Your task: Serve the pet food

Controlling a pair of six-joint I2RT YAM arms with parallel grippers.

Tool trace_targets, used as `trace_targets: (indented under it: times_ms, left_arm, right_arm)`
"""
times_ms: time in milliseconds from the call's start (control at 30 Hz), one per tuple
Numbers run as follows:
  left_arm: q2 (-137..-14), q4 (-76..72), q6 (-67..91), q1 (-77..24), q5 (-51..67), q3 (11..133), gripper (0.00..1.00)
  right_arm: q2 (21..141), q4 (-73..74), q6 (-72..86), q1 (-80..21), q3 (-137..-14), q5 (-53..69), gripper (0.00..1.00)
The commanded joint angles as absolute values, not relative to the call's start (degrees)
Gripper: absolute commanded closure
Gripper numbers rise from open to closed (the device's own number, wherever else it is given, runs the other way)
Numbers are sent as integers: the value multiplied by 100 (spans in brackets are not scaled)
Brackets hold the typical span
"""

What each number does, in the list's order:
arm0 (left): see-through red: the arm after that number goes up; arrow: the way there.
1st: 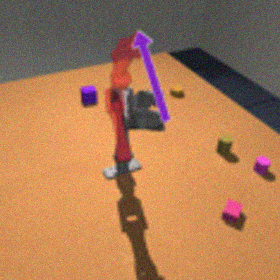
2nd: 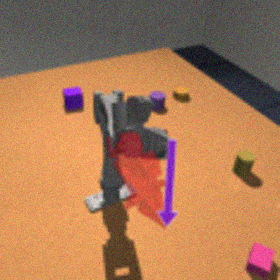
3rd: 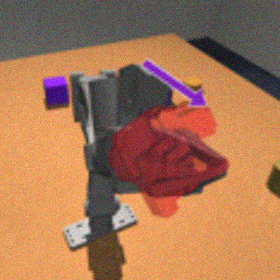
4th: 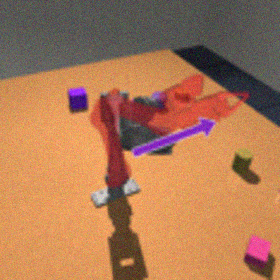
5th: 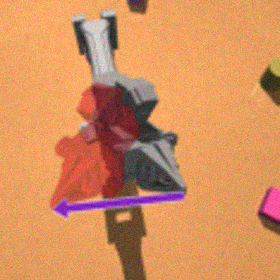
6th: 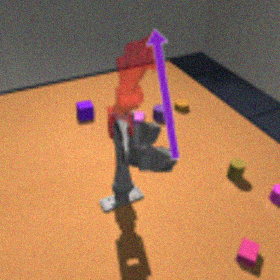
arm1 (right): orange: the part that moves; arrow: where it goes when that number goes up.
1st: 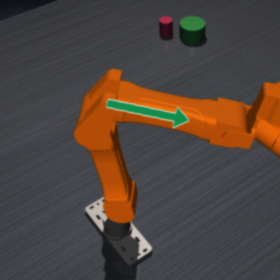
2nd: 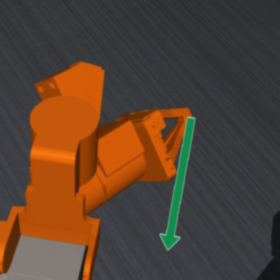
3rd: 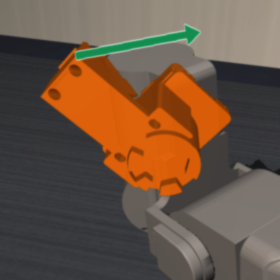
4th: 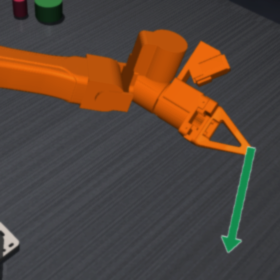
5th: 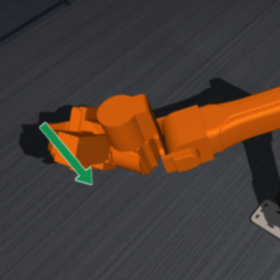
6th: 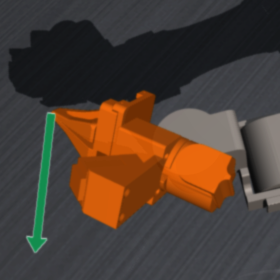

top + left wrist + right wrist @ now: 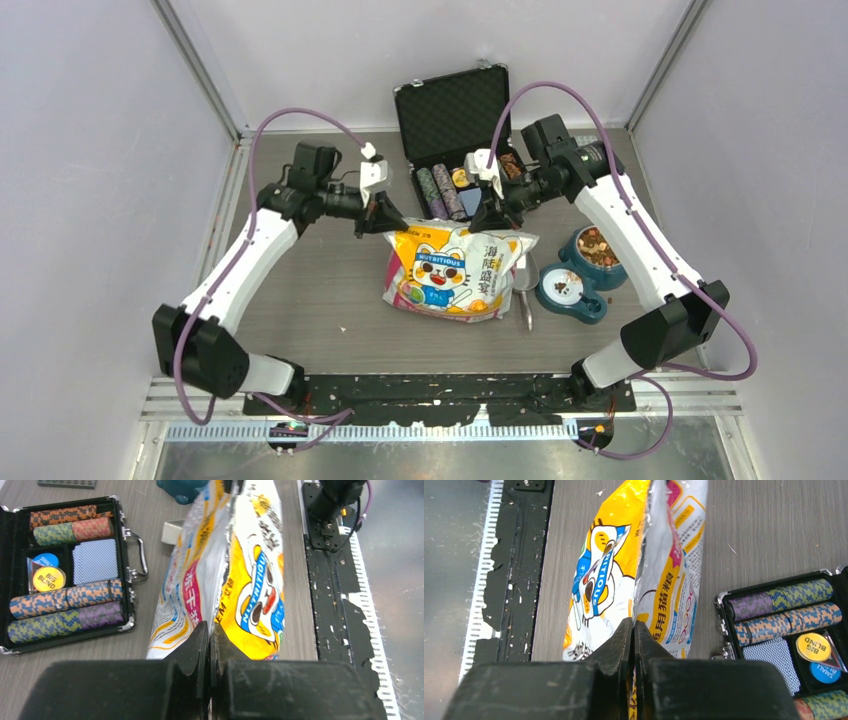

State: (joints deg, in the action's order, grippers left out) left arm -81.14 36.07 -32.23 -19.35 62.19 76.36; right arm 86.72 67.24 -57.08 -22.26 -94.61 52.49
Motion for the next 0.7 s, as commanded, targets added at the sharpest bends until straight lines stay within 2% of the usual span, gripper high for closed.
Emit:
trace_targets:
  times_ms: [0, 233, 267, 333, 433, 467, 600, 667]
  left_arm:
    - [-6996, 3512, -3224, -1872, 6284, 7014, 100]
    - [-6124, 2814, -2493, -1965, 6442, 6398, 100]
    - [-6088, 2564, -2029, -1976, 6428, 6334, 100]
    - [-6030, 2165, -1462, -1984, 6427, 6242, 100]
    - [-5904, 1673, -788, -1986, 6322, 6039, 100]
    - [-5847, 1522, -627, -1986, 6304, 5961, 100]
    - [-5711, 1266, -354, -2006, 6340, 5779, 100]
    - [-5660, 1274, -376, -2033, 6345, 5737, 100]
  right_arm:
    - [8111, 6521, -5722, -2100, -9843, 5767, 95]
    - [8115, 6298, -5631, -2367, -9620, 5131, 93]
    - [8085, 6234, -5776, -2558, -9534, 5053, 83]
    - [8020, 5985, -6027, -2850, -9240, 5099, 70]
    - [7920, 5343, -6087, -3160, -8827, 5264, 59]
    - [7898, 5150, -6023, -3268, -8755, 5405, 50]
    - [7721, 3693, -5481, -3642, -8175, 5510, 33]
    - [7717, 3064, -5247, -3790, -7953, 5415, 30]
